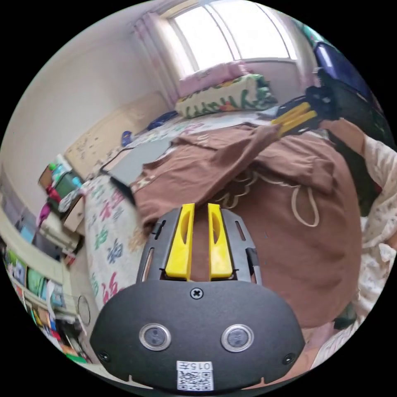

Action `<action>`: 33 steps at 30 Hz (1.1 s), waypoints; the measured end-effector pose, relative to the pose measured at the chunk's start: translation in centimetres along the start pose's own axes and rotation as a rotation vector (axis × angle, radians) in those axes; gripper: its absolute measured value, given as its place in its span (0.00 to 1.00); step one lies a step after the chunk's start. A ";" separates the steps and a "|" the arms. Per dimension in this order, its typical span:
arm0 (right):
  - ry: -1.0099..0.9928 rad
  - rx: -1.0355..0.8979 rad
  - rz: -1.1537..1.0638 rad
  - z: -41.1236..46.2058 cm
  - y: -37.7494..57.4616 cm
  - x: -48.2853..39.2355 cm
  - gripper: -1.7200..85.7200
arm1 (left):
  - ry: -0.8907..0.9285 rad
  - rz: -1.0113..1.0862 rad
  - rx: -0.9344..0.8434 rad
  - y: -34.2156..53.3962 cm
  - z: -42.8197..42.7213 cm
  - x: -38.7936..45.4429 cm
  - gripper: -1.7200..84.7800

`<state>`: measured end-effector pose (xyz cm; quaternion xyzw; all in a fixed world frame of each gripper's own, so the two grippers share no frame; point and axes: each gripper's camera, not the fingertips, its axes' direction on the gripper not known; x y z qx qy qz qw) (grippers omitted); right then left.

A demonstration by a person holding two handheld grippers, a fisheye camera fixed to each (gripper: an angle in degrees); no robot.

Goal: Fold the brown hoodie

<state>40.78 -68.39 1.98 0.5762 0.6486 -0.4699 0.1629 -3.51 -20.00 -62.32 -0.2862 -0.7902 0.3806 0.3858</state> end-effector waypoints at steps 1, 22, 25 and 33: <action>-0.008 -0.003 0.003 -0.3 0.5 0.1 0.07 | -0.030 -0.031 -0.016 0.5 0.5 -1.0 0.09; -0.287 -0.014 -0.220 -6.2 4.8 -7.0 0.07 | -0.074 -0.261 -0.130 10.2 11.0 -12.5 0.08; -0.393 0.009 -0.152 -6.2 4.9 -4.3 0.11 | -0.077 -0.248 -0.150 11.1 11.4 -13.3 0.10; -0.483 0.005 0.349 -2.8 8.9 9.1 0.18 | -0.165 -0.168 -0.097 12.9 9.7 -14.0 0.11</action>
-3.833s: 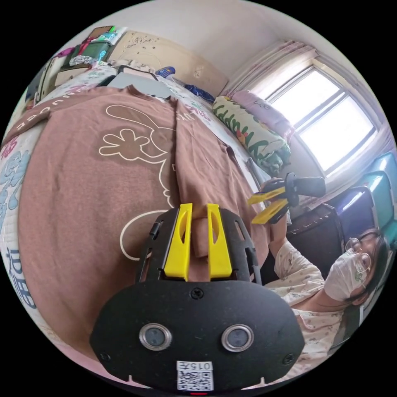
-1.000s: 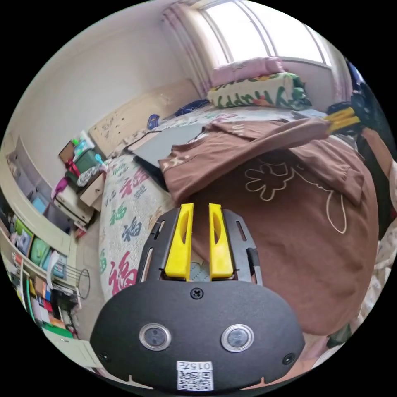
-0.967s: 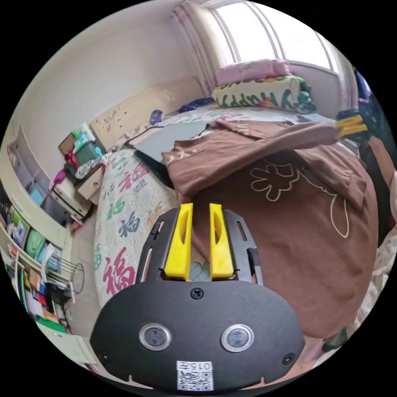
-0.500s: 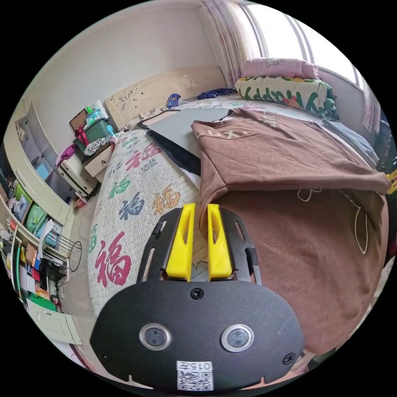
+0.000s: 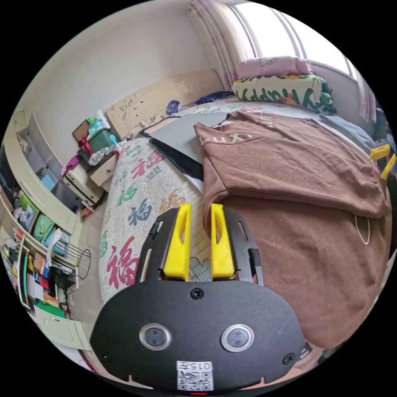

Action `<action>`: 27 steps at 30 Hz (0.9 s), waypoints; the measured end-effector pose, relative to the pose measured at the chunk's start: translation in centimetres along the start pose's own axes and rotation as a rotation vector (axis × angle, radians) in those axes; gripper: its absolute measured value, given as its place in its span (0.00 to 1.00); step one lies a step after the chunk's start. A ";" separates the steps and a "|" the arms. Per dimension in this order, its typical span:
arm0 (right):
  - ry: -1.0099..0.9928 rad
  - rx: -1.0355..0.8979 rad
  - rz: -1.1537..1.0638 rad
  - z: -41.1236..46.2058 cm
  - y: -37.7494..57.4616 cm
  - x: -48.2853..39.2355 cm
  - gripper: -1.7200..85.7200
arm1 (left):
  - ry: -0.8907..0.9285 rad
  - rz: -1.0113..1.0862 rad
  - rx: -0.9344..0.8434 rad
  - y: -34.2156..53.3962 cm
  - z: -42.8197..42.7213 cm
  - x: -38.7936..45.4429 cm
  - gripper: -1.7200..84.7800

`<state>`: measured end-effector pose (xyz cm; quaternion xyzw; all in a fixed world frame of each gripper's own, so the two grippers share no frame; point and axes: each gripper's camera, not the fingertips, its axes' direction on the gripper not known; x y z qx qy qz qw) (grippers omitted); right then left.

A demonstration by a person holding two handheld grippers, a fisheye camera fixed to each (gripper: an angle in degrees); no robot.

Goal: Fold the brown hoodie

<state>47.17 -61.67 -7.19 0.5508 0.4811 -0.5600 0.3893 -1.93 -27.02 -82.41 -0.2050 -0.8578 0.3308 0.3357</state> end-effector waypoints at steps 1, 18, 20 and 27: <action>-0.023 0.006 0.019 -0.2 0.0 0.6 0.18 | -0.010 0.011 0.009 0.1 -0.1 0.1 0.11; -0.079 -0.067 -0.056 -6.6 -3.1 5.2 0.08 | -0.105 0.241 0.056 1.8 2.3 2.4 0.11; -0.039 -0.026 -0.049 -7.5 -5.1 6.2 0.11 | -0.126 0.245 0.042 1.8 3.1 2.2 0.10; -0.041 -0.026 -0.028 -1.2 -18.3 9.7 0.13 | -0.126 0.168 0.072 1.9 3.2 -1.4 0.05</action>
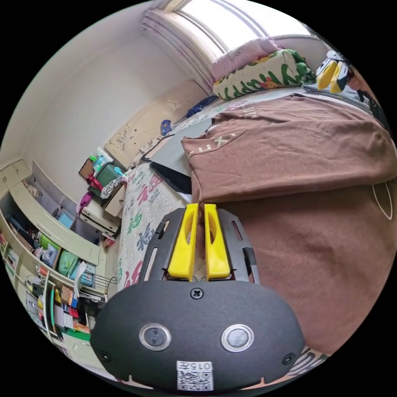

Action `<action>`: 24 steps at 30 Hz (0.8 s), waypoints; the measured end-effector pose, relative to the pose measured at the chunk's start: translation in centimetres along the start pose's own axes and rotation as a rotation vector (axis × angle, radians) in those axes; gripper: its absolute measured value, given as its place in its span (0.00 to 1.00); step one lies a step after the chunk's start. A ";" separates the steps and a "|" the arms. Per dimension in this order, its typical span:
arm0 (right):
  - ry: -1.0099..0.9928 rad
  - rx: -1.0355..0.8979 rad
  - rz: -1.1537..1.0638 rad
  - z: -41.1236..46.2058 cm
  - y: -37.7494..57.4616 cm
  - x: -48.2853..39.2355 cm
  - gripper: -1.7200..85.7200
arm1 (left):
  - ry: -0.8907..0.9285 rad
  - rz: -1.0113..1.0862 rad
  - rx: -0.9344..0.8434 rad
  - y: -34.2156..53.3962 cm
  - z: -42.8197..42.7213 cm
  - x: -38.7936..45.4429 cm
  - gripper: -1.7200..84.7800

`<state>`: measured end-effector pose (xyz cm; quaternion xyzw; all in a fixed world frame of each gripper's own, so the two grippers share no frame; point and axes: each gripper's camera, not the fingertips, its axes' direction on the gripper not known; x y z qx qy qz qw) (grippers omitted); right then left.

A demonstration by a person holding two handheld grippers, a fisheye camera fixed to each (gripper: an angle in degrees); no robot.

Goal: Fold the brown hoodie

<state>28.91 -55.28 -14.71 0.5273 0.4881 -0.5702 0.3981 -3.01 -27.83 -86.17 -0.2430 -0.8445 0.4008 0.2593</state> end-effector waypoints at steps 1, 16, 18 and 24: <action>-0.014 -0.017 0.003 0.9 -1.1 0.2 0.13 | -0.005 -0.020 0.003 0.2 0.1 -0.5 0.05; -0.072 -0.114 -0.387 -0.9 1.8 -16.4 0.13 | -0.053 -0.040 -0.137 -1.3 4.2 -3.8 0.04; -0.021 -0.210 -0.440 0.3 3.1 -18.8 0.12 | -0.061 -0.025 -0.143 -1.6 4.1 -3.9 0.05; -0.021 -0.139 -0.394 -3.7 3.2 -18.5 0.12 | 0.042 -0.051 -0.103 -2.4 -2.2 -7.2 0.05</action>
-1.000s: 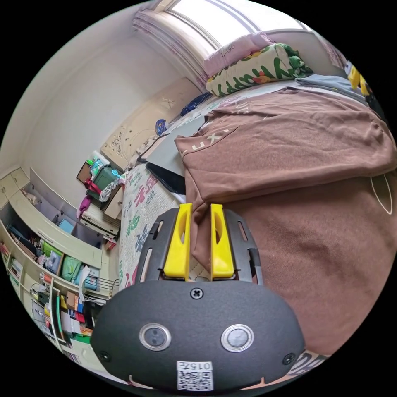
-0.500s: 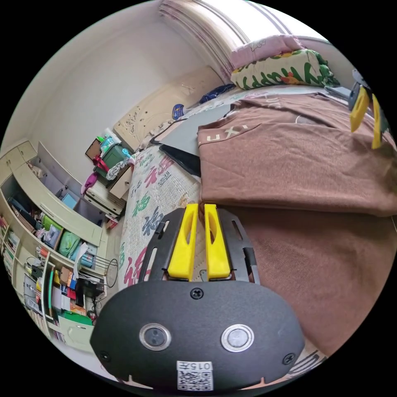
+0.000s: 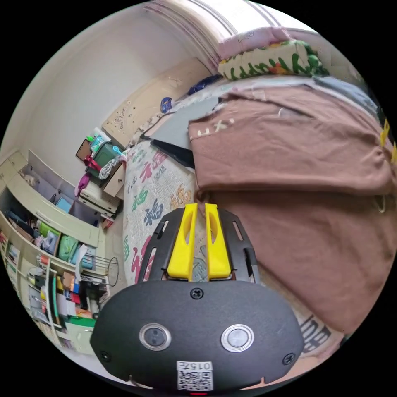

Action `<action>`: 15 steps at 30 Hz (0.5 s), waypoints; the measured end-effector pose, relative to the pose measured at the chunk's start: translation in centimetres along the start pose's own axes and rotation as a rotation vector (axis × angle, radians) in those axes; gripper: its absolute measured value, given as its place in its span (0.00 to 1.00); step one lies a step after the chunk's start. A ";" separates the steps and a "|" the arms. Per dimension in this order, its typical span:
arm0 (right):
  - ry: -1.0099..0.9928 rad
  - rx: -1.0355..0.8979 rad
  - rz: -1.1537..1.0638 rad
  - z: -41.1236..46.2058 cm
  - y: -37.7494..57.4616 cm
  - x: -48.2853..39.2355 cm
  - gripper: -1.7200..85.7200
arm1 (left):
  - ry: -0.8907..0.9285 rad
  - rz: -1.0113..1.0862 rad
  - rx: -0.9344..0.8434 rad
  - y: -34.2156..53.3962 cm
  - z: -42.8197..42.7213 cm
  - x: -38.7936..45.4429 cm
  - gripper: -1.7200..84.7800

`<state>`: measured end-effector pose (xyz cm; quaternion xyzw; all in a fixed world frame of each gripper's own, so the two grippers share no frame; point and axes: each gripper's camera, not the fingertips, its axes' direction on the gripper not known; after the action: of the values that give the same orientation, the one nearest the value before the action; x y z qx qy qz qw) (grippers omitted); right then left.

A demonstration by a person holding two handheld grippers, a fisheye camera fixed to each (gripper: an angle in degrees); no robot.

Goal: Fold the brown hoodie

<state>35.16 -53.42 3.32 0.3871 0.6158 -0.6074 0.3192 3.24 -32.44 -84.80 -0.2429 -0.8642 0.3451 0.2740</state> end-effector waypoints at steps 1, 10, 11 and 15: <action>0.003 0.032 0.017 -0.9 0.4 0.5 0.12 | 0.007 -0.028 0.036 -0.2 -1.1 -0.6 0.05; 0.355 0.370 0.433 -7.2 0.4 21.6 0.14 | 0.305 -0.305 0.113 -13.8 2.0 -7.4 0.11; 0.378 0.361 0.481 -6.3 -0.7 25.5 0.14 | 0.298 -0.333 0.092 -16.0 4.2 -8.0 0.12; 0.329 0.266 0.613 -1.5 -5.0 37.9 0.16 | 0.300 -0.441 -0.012 -21.9 12.2 -9.8 0.13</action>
<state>12.16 -48.41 -26.83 0.6841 0.4301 -0.4880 0.3299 -2.46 -58.16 -79.23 -0.0987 -0.8480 0.2322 0.4660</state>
